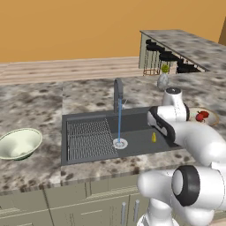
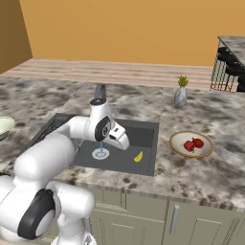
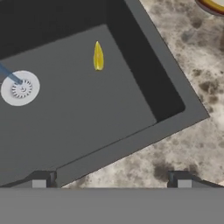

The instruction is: Pick the bell peppers from the sink and place them in one bowl. Place the lemon wedge in the other bowl. Then turn off the sink faucet.

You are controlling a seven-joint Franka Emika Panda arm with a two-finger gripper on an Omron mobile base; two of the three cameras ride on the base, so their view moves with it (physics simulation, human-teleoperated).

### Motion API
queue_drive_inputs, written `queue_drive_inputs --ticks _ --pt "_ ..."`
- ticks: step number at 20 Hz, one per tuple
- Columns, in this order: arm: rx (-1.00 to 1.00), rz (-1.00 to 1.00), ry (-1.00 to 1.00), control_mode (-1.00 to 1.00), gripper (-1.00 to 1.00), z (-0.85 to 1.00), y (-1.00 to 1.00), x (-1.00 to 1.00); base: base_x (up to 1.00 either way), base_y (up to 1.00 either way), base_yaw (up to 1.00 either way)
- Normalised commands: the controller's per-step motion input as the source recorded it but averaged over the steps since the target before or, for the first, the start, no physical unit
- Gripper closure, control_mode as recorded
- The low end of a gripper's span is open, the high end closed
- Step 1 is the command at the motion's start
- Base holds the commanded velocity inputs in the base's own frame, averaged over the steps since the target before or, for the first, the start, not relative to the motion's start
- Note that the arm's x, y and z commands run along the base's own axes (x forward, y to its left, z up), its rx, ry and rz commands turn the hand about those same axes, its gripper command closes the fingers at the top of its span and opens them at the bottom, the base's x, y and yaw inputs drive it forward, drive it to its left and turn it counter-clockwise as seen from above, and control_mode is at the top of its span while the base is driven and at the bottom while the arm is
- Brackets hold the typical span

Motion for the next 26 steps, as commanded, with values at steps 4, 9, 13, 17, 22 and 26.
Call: queue_drive_inputs --ticks 4,9,13,17,22,26 --pt "0.0 -0.17 0.0 -1.0 -1.0 -0.01 0.02 0.29 0.0 0.0 0.0" --pt "0.0 -0.08 0.0 -1.0 -1.0 -0.11 0.0 0.28 0.0 0.0 0.0" --pt "-0.01 -0.01 0.03 -1.0 -1.0 -0.12 -0.03 0.23 0.0 0.0 0.0" --pt "-0.01 0.0 0.06 -1.0 -1.0 -0.13 -0.22 0.07 0.0 0.0 0.0" --pt "-0.03 0.0 0.05 -1.0 -1.0 -0.19 -0.28 0.13 0.0 0.0 0.0" --pt "-0.04 0.0 0.01 -1.0 -1.0 -0.18 -0.01 0.22 0.0 0.0 0.0"
